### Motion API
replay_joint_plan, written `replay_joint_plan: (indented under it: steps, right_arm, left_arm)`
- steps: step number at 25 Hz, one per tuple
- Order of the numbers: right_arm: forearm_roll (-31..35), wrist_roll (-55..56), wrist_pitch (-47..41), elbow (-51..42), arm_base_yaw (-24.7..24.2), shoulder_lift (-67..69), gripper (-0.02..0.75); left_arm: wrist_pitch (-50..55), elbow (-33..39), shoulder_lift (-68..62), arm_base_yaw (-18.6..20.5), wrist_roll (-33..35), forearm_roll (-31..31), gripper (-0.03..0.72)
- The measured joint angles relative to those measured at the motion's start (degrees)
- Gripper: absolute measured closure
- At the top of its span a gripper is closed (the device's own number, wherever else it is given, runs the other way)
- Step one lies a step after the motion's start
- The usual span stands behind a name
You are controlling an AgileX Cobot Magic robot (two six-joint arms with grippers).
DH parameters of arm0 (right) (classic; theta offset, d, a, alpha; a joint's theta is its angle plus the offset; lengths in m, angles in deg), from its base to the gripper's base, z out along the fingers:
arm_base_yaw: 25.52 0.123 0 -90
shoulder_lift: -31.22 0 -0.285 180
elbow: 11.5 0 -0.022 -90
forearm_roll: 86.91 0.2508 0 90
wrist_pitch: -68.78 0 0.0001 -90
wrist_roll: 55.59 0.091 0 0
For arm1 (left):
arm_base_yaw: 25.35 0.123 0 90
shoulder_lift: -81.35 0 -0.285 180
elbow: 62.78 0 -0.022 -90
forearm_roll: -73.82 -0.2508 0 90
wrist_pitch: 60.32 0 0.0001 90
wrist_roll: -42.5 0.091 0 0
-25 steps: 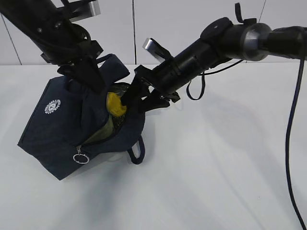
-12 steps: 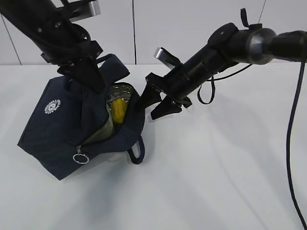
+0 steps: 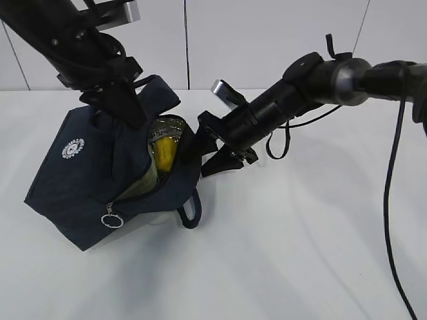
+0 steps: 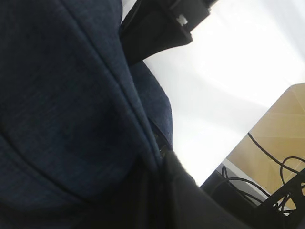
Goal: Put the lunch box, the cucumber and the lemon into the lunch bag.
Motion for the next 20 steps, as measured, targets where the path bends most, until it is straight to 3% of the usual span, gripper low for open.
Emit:
replay_joint_plan:
  steps: [4,9,12,20]
  right_arm:
    - [1.11,-1.49,-0.14,0.00,0.75,0.60,0.361]
    - [1.11,-2.62,-0.14,0.00,1.10,0.60,0.679]
    - [1.21,-3.47,-0.18,0.00,1.10,0.60,0.715]
    - [0.89,-4.21,-1.75,0.13,-2.71,-2.00,0.719]
  left_arm:
    - [0.00,0.00,0.00,0.00,0.09,0.00,0.673]
    - [-0.10,0.00,0.00,0.00,0.09,-0.12,0.673]
    - [-0.62,0.00,0.00,0.00,0.09,0.75,0.673]
    - [-1.44,0.00,-0.22,-0.75,0.09,5.23,0.673]
